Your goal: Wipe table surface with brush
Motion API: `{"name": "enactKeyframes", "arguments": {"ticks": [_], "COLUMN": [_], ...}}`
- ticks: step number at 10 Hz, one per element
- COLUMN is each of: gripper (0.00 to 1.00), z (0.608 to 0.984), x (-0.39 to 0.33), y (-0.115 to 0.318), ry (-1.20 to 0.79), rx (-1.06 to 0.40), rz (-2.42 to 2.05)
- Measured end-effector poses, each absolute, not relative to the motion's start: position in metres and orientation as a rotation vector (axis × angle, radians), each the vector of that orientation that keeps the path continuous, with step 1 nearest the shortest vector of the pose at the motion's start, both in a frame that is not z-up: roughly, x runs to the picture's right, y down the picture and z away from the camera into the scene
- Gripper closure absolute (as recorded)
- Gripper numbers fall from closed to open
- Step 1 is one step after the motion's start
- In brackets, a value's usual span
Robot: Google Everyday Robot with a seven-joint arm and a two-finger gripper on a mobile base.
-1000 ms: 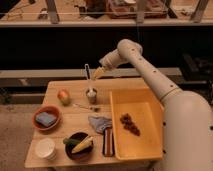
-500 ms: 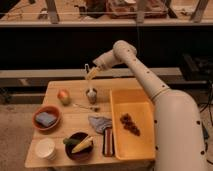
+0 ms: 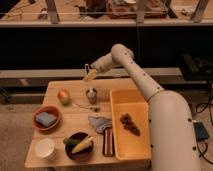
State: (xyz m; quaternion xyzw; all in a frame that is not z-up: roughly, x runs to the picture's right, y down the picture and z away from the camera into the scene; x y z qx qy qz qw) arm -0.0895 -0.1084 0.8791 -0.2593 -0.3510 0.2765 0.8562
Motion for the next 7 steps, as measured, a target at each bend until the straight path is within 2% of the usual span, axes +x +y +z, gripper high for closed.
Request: {"name": "enactKeyframes", "arguments": {"ticks": [5, 6, 7], "gripper": [0.90, 0.98, 1.00], "z": [0.8882, 0.8877, 0.8864], "x": [-0.0891, -0.0869, -0.0836], "y": [-0.1059, -0.1064, -0.1071], "ry": [-0.750, -0.758, -0.768], "rx": [-0.551, -0.546, -0.540], "rz": [0.608, 0.612, 0.616]}}
